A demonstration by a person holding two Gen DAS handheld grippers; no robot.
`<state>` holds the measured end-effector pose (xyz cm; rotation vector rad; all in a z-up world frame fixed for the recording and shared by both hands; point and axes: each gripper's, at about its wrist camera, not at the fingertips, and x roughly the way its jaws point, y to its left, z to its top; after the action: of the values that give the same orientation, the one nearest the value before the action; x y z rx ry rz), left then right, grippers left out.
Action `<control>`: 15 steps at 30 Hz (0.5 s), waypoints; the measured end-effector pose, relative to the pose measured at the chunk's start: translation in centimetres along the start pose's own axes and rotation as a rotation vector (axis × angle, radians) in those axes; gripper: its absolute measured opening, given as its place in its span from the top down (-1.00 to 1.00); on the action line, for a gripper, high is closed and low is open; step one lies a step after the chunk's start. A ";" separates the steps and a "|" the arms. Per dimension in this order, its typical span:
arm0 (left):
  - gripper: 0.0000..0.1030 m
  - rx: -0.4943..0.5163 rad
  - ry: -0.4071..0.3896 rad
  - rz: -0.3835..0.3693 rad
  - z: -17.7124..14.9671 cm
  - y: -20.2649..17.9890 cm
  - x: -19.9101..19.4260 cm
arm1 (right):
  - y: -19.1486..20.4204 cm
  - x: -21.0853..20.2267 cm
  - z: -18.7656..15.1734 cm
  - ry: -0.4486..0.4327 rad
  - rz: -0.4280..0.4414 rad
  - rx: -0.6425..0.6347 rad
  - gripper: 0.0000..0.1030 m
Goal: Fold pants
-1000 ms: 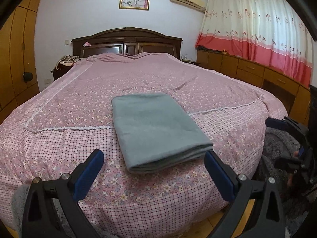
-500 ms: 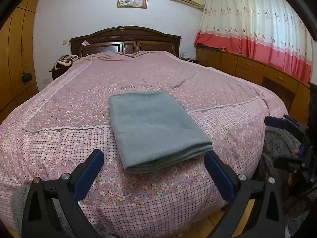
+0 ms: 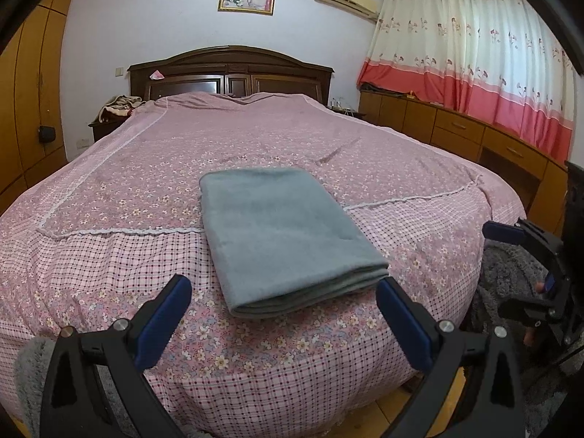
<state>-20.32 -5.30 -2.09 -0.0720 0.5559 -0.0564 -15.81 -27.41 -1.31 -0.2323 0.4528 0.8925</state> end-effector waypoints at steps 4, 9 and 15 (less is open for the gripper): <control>-1.00 -0.001 -0.003 -0.002 0.0 0.1 -0.1 | 0.0 0.1 0.0 0.001 -0.002 0.001 -1.00; -1.00 0.007 0.000 0.001 0.0 0.0 0.0 | 0.1 0.2 0.0 0.004 -0.003 -0.004 -1.00; -1.00 0.014 0.000 0.001 0.0 -0.2 0.0 | 0.2 0.2 -0.1 0.005 -0.003 -0.004 -1.00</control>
<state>-20.35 -5.48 -2.03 -0.0585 0.5554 -0.0595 -15.87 -27.22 -1.44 -0.2387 0.4551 0.8904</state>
